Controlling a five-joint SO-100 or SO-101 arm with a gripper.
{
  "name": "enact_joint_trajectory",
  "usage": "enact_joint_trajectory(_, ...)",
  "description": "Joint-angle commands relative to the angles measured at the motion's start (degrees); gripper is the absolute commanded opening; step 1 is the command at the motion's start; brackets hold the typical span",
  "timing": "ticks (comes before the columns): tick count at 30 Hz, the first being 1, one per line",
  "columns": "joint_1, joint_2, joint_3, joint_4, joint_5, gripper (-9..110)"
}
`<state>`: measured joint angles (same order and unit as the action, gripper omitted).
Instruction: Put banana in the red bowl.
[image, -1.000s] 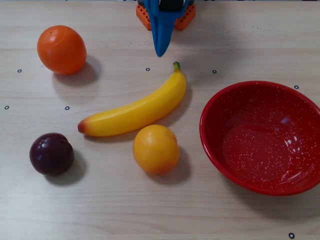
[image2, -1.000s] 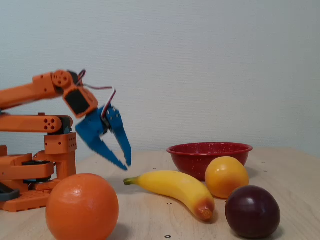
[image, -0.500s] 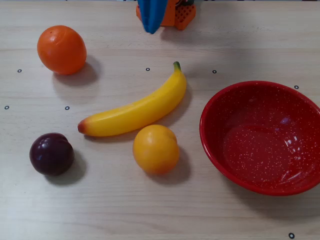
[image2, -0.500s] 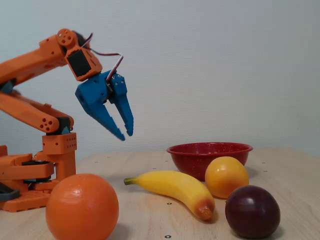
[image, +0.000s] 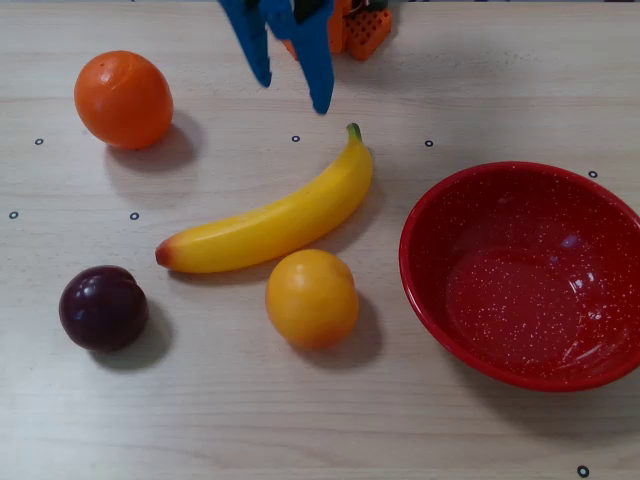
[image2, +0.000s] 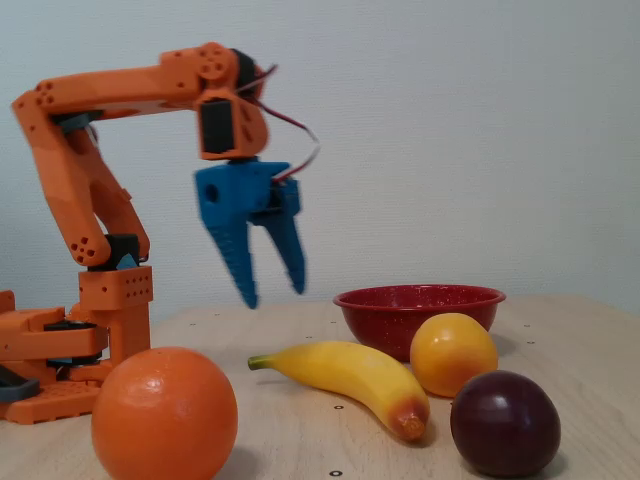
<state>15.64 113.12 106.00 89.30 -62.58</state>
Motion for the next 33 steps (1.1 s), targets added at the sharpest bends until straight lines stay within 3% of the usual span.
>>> enact_joint_trajectory(1, 0.9, -1.9, -6.2, -2.6, -1.4, 27)
enact_joint_trajectory(33, -3.2, -30.3, -19.8, -8.1, 6.9, 38)
